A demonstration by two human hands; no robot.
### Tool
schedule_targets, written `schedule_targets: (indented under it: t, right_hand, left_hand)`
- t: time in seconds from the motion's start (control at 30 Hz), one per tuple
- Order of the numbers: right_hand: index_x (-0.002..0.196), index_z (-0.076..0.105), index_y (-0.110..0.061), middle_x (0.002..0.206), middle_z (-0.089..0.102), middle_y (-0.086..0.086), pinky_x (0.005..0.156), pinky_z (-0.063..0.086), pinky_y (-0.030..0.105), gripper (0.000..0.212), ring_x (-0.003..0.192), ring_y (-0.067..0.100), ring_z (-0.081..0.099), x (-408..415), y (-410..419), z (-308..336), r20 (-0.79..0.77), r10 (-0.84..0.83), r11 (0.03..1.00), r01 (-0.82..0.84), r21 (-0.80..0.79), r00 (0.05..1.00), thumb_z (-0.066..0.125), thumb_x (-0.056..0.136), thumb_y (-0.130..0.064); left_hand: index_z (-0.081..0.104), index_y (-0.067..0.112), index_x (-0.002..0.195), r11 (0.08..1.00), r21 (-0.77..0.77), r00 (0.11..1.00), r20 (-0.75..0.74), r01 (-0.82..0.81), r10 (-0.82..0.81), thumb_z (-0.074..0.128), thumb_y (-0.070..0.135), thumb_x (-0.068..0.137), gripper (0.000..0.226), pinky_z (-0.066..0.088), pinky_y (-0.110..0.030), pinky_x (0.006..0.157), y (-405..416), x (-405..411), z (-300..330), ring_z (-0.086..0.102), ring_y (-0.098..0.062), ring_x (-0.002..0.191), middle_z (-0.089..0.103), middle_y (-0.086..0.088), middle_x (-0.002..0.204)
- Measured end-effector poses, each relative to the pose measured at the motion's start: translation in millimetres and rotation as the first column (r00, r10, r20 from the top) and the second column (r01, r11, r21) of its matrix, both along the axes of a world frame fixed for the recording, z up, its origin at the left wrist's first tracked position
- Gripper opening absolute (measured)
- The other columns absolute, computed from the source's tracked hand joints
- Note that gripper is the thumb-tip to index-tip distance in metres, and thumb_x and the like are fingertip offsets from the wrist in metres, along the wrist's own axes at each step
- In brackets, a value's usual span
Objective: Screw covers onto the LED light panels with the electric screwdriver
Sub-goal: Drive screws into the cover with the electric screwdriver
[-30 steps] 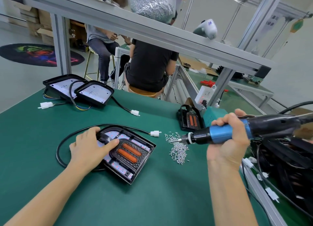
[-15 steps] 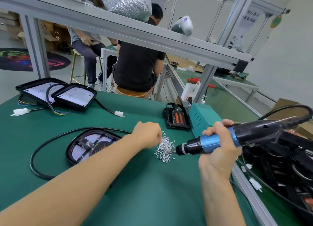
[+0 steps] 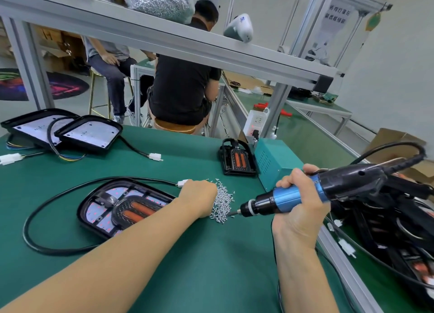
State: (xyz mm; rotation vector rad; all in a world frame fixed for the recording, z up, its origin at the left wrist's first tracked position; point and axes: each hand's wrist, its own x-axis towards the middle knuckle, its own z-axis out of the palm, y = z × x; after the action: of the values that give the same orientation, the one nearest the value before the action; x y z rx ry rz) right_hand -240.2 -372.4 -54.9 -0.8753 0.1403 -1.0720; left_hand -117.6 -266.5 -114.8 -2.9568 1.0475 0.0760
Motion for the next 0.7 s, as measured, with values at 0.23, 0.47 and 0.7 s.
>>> schedule_targets:
  t: [0.23,0.47,0.7]
  right_hand:
    - [0.083,0.056,-0.016,0.059,0.051,-0.003,0.054,0.047,0.022,0.021,0.049,0.012,0.051,1,1,-3,-0.013,0.002,1.000,-0.003,-0.011,1.000,0.063,0.069,-0.002]
    - [0.082,0.057,-0.017,0.060,0.053,-0.004,0.054,0.046,0.021,0.021,0.049,0.012,0.052,0,2,-2,-0.025,0.020,1.000,-0.021,-0.006,0.999,0.064,0.069,-0.001]
    - [0.081,0.058,-0.018,0.061,0.053,-0.004,0.054,0.047,0.023,0.021,0.050,0.012,0.052,-2,0,-2,-0.032,0.018,1.000,-0.018,-0.010,0.999,0.066,0.069,-0.002]
  left_hand:
    - [0.070,0.019,0.094,0.997,-0.048,0.998,-0.010,0.061,-0.062,0.056,0.004,0.080,0.025,0.043,-0.029,0.080,-1,1,-3,0.064,-0.027,0.094,0.070,-0.004,0.102]
    - [0.038,0.011,0.066,0.988,0.107,0.984,0.124,0.112,-0.125,0.048,-0.007,0.083,0.027,0.033,-0.030,0.064,-6,-9,-5,0.060,-0.030,0.084,0.063,-0.007,0.087]
    - [0.063,0.009,0.097,0.996,0.021,0.991,0.101,0.090,-0.092,0.049,-0.007,0.080,0.027,0.037,-0.032,0.067,-5,-12,-8,0.061,-0.032,0.094,0.065,-0.011,0.103]
